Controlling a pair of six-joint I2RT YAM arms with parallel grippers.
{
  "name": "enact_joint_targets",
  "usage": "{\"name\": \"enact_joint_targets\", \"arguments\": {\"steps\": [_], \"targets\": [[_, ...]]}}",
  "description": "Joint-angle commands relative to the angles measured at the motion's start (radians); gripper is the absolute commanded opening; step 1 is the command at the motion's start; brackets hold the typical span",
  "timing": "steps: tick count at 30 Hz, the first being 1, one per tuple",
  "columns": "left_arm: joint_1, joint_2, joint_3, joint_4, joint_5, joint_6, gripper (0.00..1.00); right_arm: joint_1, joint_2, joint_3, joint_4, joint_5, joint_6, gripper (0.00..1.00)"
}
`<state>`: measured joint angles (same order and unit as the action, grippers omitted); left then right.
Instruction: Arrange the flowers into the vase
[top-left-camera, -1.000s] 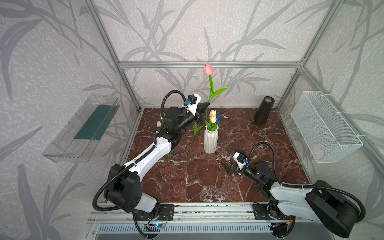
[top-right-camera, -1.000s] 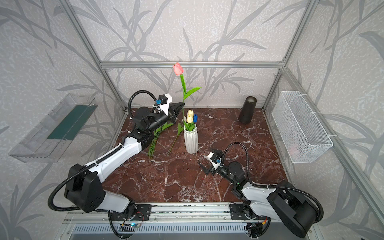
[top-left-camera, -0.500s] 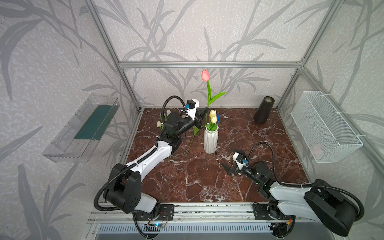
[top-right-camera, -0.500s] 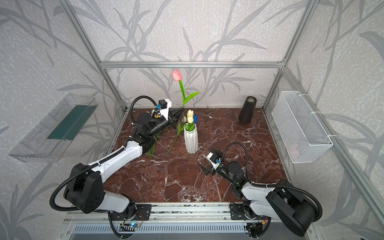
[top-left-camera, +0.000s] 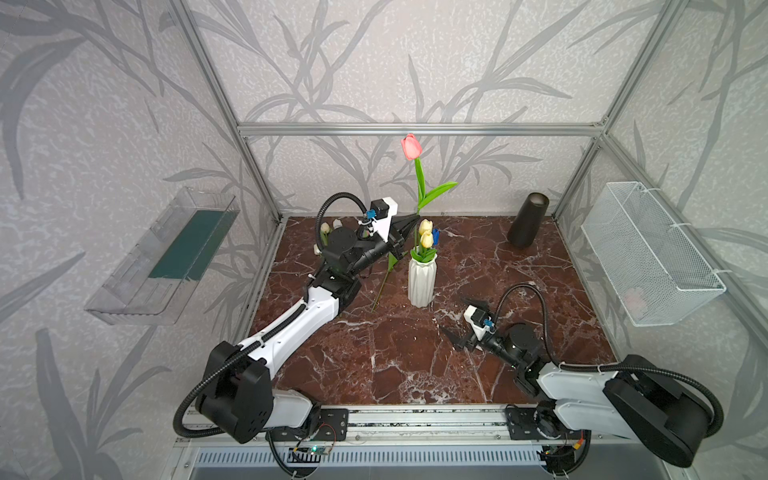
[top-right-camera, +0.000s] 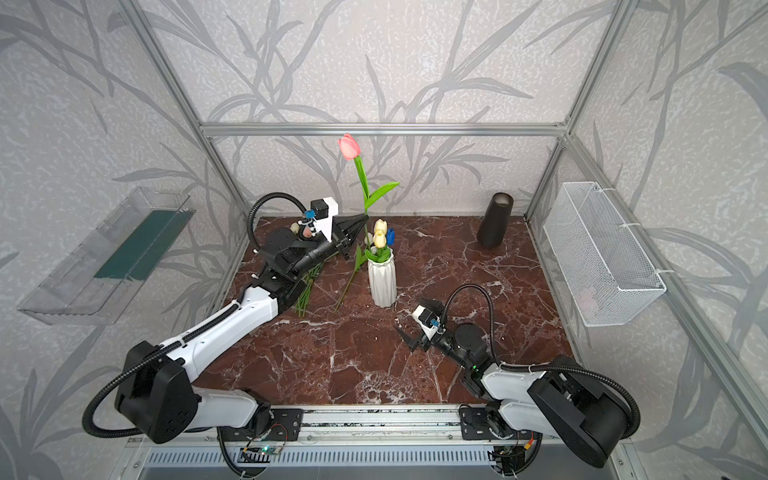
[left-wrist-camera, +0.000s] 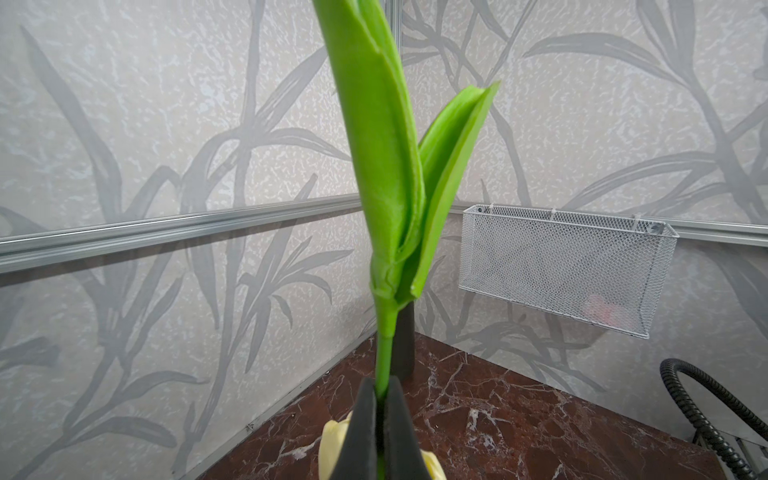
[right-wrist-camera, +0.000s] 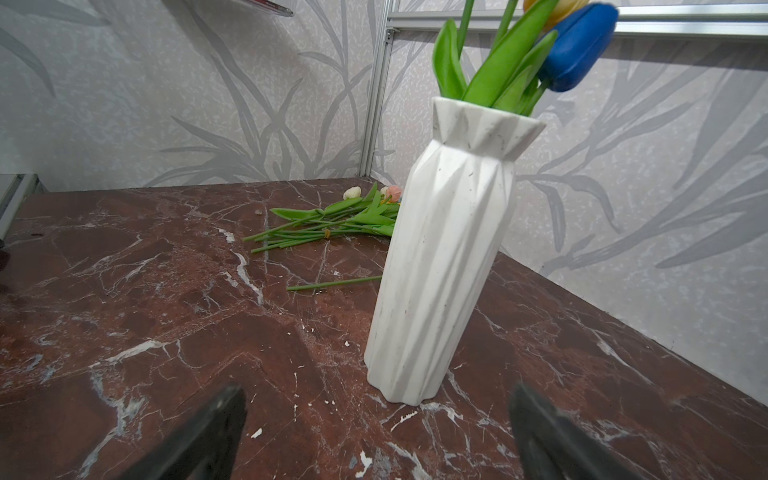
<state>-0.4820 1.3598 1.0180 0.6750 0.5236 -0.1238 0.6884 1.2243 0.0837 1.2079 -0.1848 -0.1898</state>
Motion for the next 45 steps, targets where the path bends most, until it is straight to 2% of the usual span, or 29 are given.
{"name": "enact_joint_targets", "arguments": {"steps": [1, 10, 18, 29, 34, 45], "targets": [[-0.015, -0.034, -0.034, 0.021, -0.007, -0.021, 0.0, 0.007, 0.009, 0.03, 0.051, -0.003, -0.01, 0.99], [-0.017, 0.028, -0.042, 0.092, -0.025, -0.017, 0.0, 0.01, 0.032, 0.025, 0.094, -0.008, -0.003, 0.99], [-0.018, 0.048, -0.01, 0.086, -0.008, -0.011, 0.0, 0.011, 0.034, 0.023, 0.097, -0.002, -0.011, 0.99], [-0.018, 0.086, -0.047, 0.109, -0.024, -0.004, 0.0, 0.011, 0.033, 0.023, 0.095, 0.002, -0.014, 0.99], [-0.018, 0.099, -0.12, 0.19, -0.054, -0.018, 0.0, 0.011, 0.027, 0.021, 0.092, -0.001, -0.013, 0.99], [-0.018, 0.075, -0.132, 0.17, -0.091, 0.053, 0.0, 0.011, 0.036, 0.024, 0.093, -0.005, -0.013, 0.99]]}}
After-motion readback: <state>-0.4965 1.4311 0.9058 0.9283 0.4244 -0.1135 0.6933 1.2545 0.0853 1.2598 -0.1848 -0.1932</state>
